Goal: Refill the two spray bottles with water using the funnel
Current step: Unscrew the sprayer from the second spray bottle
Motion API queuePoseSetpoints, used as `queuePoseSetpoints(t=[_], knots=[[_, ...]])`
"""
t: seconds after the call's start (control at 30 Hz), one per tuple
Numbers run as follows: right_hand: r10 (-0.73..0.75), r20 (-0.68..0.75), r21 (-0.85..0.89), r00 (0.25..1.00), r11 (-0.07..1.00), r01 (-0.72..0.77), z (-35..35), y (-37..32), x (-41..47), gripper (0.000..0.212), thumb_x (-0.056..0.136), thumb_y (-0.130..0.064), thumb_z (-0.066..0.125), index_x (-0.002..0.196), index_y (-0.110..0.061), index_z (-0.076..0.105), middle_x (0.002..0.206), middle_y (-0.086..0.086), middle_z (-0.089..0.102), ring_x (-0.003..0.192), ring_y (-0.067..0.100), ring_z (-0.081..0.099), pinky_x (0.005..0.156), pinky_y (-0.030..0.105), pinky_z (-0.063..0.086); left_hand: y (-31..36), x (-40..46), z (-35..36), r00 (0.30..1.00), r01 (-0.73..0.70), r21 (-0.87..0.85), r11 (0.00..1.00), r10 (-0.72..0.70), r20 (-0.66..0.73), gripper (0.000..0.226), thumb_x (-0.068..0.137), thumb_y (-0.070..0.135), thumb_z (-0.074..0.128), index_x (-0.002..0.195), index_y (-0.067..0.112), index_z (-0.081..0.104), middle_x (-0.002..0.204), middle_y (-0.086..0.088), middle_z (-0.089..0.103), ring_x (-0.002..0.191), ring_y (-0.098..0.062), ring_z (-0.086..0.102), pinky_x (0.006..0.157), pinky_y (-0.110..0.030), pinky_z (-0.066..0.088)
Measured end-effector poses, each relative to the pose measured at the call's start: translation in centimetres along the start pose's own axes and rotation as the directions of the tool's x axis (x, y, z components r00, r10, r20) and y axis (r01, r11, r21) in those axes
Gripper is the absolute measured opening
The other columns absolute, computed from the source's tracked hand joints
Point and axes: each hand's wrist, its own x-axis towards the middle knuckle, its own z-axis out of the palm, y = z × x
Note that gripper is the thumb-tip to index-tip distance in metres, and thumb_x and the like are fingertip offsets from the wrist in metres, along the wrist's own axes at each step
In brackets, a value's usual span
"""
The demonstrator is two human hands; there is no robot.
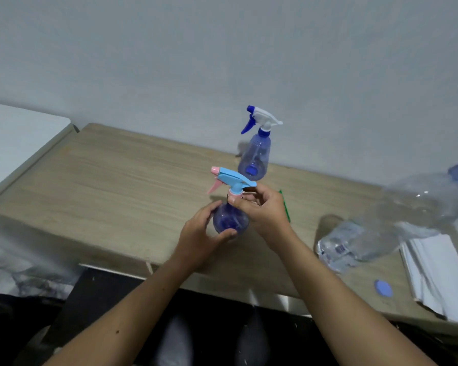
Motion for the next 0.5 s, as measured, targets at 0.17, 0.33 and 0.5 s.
queuePoseSetpoints(t=[0.17,0.33,0.5], knots=[[0.049,-0.052,0.051,0.997,0.998,-0.047,-3.3,0.6,-4.8,0.031,0.085,0.006,0.081,0.114,0.003,0.073,0.092,0.008,0.079,0.082,0.014,0.075,0.078,0.027,0.06,2.2,-3.7,3.0,0.997,-0.015,-0.019,1.0,0.016,0.073,0.079,0.073,0.058,0.084,0.14,0.022,0.061,0.134,0.006,0.07,0.117,-0.011,0.068,0.102,-0.037,0.056],[0.056,-0.09,0.059,0.994,0.997,-0.051,-5.8,1.7,-8.5,0.029,0.085,0.006,0.079,0.113,-0.002,0.074,0.095,0.007,0.08,0.084,0.011,0.073,0.078,0.021,0.056,3.1,-5.9,4.6,0.993,-0.02,-0.023,1.0,0.022,0.114,0.079,0.071,0.052,0.086,0.14,0.021,0.062,0.137,0.005,0.068,0.121,-0.011,0.066,0.104,-0.037,0.055],[-0.012,-0.111,0.002,0.994,1.0,0.012,-6.7,2.4,-10.5,0.04,0.082,0.009,0.081,0.119,0.0,0.07,0.106,0.014,0.078,0.092,0.014,0.075,0.085,0.025,0.057,3.3,-7.0,5.2,0.989,-0.03,-0.022,0.999,0.032,0.146,0.08,0.071,0.055,0.085,0.139,0.019,0.062,0.138,0.004,0.068,0.124,-0.013,0.066,0.104,-0.04,0.056]])
